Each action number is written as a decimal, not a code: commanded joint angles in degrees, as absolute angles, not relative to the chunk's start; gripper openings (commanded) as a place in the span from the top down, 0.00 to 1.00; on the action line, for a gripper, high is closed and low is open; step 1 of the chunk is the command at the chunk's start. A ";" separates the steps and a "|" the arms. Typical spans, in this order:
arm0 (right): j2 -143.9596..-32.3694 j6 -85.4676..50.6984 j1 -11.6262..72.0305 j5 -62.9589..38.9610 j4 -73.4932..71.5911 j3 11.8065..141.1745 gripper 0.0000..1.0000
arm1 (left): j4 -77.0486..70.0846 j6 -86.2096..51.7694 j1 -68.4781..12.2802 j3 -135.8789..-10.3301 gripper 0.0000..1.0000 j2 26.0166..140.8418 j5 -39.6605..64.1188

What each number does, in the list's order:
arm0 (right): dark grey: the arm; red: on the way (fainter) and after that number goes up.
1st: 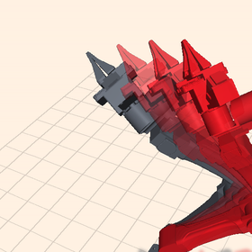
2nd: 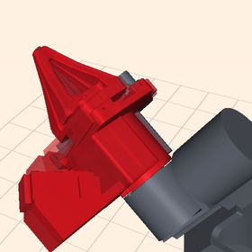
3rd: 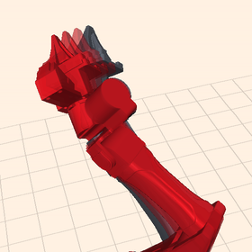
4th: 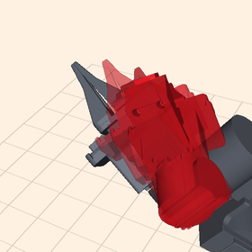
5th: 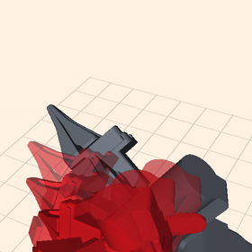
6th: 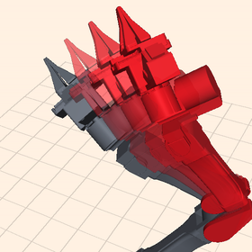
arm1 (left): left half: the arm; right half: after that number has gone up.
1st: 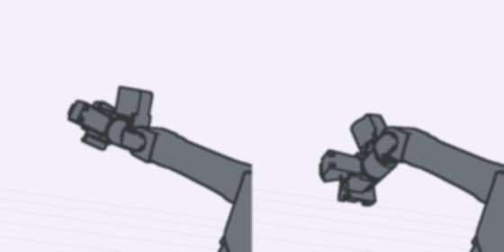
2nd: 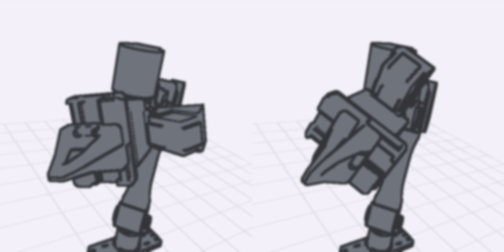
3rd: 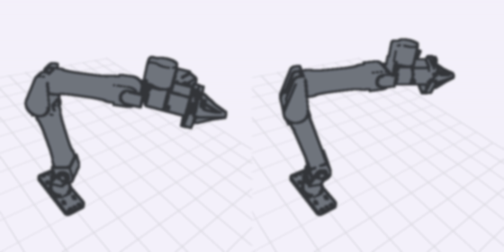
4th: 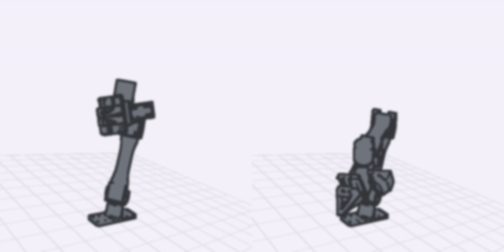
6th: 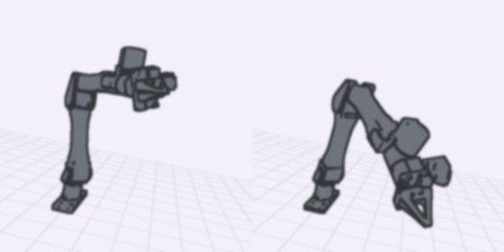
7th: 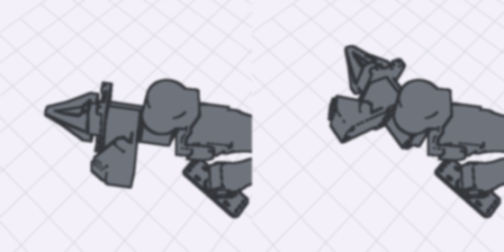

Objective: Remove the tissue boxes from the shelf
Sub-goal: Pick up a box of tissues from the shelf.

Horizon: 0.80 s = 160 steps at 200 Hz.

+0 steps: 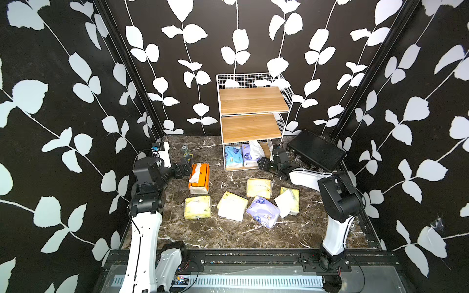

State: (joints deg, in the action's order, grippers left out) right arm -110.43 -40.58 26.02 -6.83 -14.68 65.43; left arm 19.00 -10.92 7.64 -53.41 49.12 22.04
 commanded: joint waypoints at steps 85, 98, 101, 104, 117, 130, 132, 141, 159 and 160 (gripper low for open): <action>-113.34 -42.91 24.75 -9.85 -28.73 68.07 0.39 | 18.72 -9.84 7.65 -52.82 0.01 49.22 22.50; -113.85 -43.23 24.71 -10.04 -28.62 68.98 0.37 | 18.76 -9.83 7.61 -52.98 0.01 49.47 22.57; -114.12 -43.24 24.74 -9.94 -28.46 69.19 0.37 | 18.73 -9.84 7.66 -52.97 0.01 49.48 22.63; -114.35 -43.31 24.70 -9.89 -28.21 69.50 0.37 | 18.74 -9.80 7.67 -52.94 0.01 49.48 22.63; -115.61 -43.44 24.72 -9.43 -27.54 70.77 0.37 | 18.72 -9.86 7.65 -53.06 0.01 49.55 22.68; -117.05 -43.42 24.62 -9.02 -27.48 71.82 0.36 | 18.72 -9.84 7.68 -52.92 0.01 49.48 22.76; -117.20 -43.46 24.66 -9.00 -27.50 71.87 0.36 | 18.74 -9.84 7.70 -52.94 0.01 49.46 22.70; -118.00 -43.53 24.68 -8.97 -27.59 72.37 0.36 | 18.72 -9.76 7.67 -52.93 0.01 49.48 22.66; -119.04 -43.56 24.66 -9.61 -28.19 72.86 0.36 | 18.68 -9.76 7.70 -52.91 0.01 49.39 22.58; -119.11 -43.53 24.63 -9.68 -28.29 72.86 0.37 | 18.70 -9.76 7.72 -52.91 0.01 49.44 22.59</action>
